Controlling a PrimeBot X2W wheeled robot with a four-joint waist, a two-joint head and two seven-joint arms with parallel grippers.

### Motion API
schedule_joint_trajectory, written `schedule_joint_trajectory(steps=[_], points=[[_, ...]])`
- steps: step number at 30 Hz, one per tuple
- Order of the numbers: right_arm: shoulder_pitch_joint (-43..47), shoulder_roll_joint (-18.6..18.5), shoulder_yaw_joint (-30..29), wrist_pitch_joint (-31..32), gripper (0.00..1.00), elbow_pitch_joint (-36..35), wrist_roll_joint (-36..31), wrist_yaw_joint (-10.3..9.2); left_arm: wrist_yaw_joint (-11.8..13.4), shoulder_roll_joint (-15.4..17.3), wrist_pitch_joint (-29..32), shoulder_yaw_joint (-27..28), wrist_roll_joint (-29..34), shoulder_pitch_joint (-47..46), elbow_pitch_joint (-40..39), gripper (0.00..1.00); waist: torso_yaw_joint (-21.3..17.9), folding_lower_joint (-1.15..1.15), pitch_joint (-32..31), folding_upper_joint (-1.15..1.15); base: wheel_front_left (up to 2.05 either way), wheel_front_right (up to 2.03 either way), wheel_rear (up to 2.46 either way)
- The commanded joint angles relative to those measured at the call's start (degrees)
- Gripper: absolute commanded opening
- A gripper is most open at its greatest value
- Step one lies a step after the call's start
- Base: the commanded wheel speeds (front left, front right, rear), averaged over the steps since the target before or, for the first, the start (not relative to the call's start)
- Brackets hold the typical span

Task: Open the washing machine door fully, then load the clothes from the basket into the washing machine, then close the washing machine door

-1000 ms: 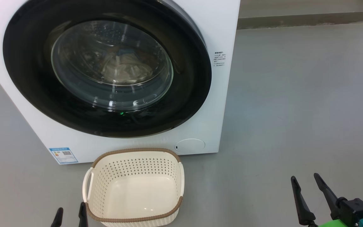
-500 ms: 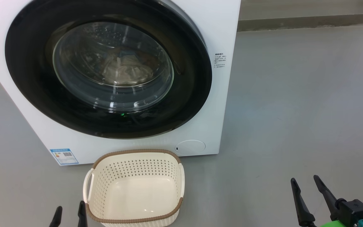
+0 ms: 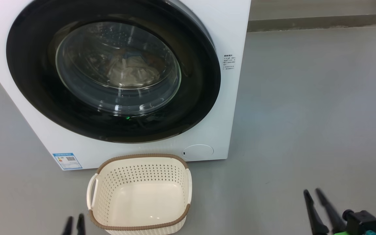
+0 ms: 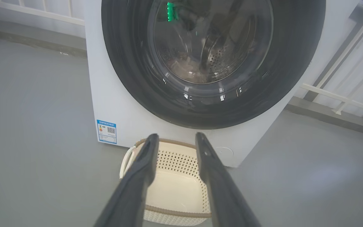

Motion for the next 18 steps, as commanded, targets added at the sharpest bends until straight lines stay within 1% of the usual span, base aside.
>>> schedule_joint_trajectory(steps=[1, 5, 9, 13, 18], points=[[0.0, 0.2, 0.0, 0.0, 0.0, 0.7, 0.1, 0.0, 0.0, -0.2, 0.0, -0.1, -0.1, 0.0, 0.6, 0.0, 0.0, 0.0, 0.0, 0.0, 0.0, 0.0, 0.0], [-0.3, 0.3, -0.2, 0.7, 0.0, 1.6, 2.1, -0.01, 0.0, -0.4, 0.5, -0.1, -1.9, -0.3, 1.3, 0.0, 0.0, 0.02, 0.0, 0.0, 0.0, 0.0, 0.0], [-0.5, 0.4, -0.3, 1.4, 0.0, 1.6, 4.8, -0.02, 0.0, -0.2, 1.1, 0.0, -4.2, -0.6, 1.3, 0.0, -0.1, 0.13, 0.0, 0.0, 0.0, 0.0, 0.0], [-0.8, 0.4, -0.3, 2.0, 0.0, 1.6, 7.5, -0.03, 0.0, -0.1, 1.7, 0.1, -6.6, -1.1, 1.4, 0.0, -0.2, 0.01, 0.1, 0.0, 0.0, 0.0, 0.0], [-1.2, 0.4, -0.3, 2.8, 0.0, 1.6, 10.8, -0.04, 0.0, 0.0, 2.4, 0.3, -9.5, -1.8, 1.6, 0.0, -0.3, 0.01, 0.2, 0.0, 0.0, 0.0, 0.0]])
